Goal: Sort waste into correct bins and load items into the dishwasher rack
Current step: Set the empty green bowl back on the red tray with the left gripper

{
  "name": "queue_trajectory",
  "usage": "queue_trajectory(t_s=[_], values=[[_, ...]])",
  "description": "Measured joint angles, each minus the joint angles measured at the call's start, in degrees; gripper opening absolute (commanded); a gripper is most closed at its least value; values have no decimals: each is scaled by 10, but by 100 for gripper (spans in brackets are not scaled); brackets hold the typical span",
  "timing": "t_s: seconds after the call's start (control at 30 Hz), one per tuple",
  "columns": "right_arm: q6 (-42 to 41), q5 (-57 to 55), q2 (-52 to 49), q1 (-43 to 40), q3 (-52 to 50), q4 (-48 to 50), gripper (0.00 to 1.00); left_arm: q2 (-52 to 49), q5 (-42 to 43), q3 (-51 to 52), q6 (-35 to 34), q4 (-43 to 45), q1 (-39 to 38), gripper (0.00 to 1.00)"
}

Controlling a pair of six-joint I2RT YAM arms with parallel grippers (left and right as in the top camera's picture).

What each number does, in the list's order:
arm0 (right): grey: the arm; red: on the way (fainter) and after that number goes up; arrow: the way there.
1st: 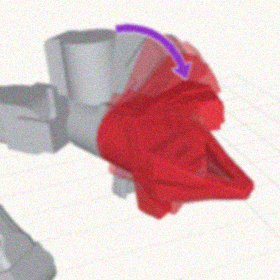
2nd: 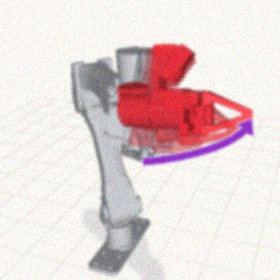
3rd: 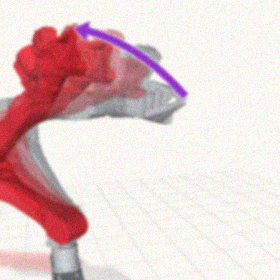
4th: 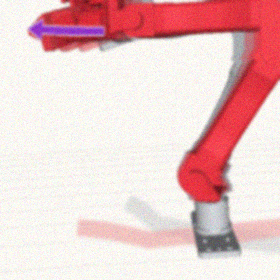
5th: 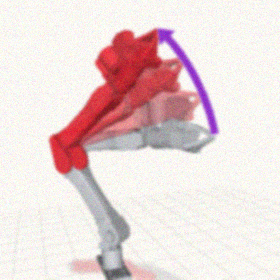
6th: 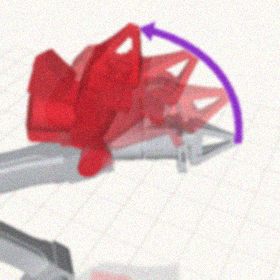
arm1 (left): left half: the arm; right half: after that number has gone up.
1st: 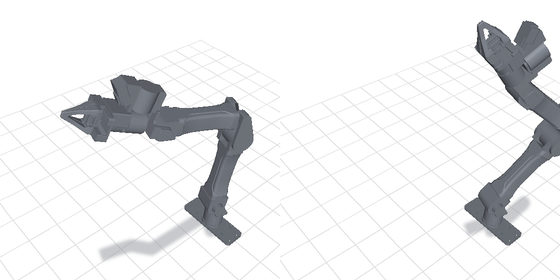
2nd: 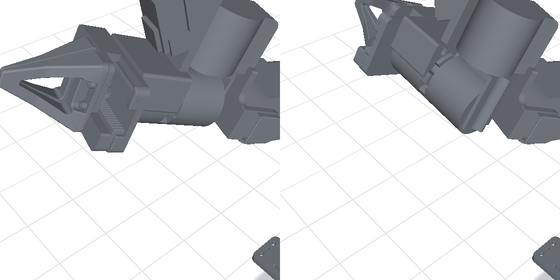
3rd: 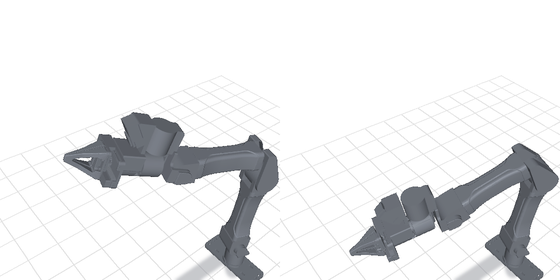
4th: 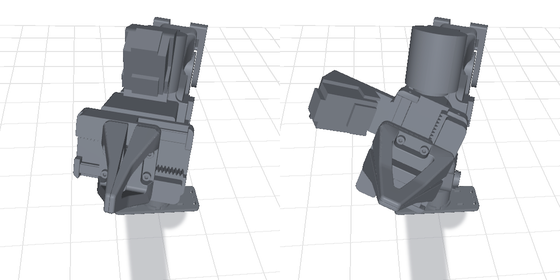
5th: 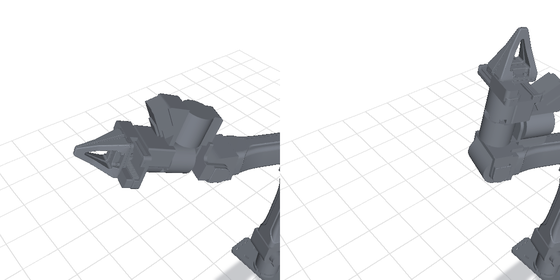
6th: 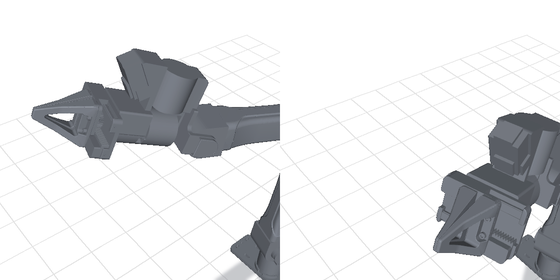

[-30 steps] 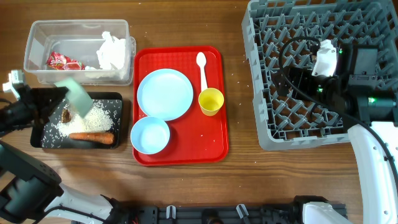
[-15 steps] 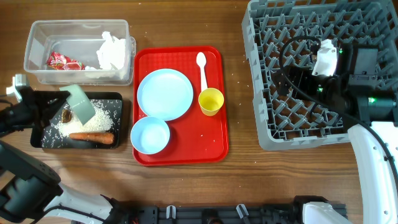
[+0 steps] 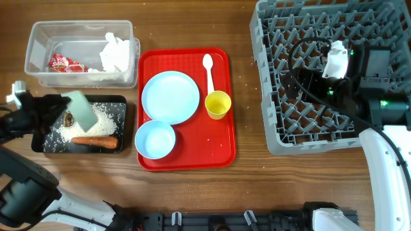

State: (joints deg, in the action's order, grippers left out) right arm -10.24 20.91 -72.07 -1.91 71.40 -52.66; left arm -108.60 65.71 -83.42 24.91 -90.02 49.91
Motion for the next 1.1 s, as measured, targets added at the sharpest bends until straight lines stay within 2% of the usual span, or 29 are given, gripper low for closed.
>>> queue_trajectory(t_s=[0.1,0.4,0.5,0.7,0.87,1.0,1.07,1.1], values=[[0,0,0,0,0,0,100,-1,9,0,14,19,1,4],[0,0,0,0,0,-1,100,-1,26,0,27,-8,5,4],[0,0,0,0,0,-1,100,-1,42,0,66,-61,5,4],[0,0,0,0,0,-1,100,0,47,0,101,-64,-12,4],[0,0,0,0,0,-1,100,47,47,0,109,-49,-137,4],[0,0,0,0,0,0,100,129,40,-1,103,-31,-341,4],[0,0,0,0,0,0,100,141,16,-2,73,6,-425,4],[0,0,0,0,0,2,100,144,-19,-2,37,48,-483,4]])
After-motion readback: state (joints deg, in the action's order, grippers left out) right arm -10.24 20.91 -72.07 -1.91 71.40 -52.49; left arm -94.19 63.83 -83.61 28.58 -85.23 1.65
